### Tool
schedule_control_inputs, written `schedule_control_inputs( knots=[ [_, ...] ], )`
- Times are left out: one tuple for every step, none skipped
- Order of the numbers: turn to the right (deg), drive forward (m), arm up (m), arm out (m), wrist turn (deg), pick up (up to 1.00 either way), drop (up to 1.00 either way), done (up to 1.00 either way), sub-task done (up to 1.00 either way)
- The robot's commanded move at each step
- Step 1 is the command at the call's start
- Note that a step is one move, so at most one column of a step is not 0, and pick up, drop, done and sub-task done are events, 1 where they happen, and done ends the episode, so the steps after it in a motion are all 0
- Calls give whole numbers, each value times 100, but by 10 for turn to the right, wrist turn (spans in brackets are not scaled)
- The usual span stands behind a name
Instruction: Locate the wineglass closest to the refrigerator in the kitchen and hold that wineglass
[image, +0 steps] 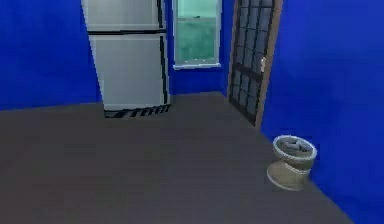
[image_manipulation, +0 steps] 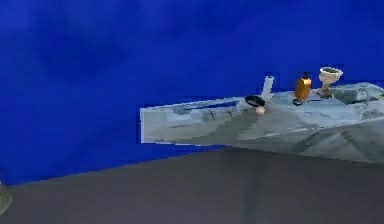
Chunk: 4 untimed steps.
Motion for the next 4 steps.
schedule_control_inputs(
  knots=[
    [0,100,0,0,0,0,0,0,0],
    [30,0,0,0,0,0,0,0,0],
    [0,100,0,0,0,0,0,0,0],
    [60,0,0,0,0,0,0,0,0]
  ],
)
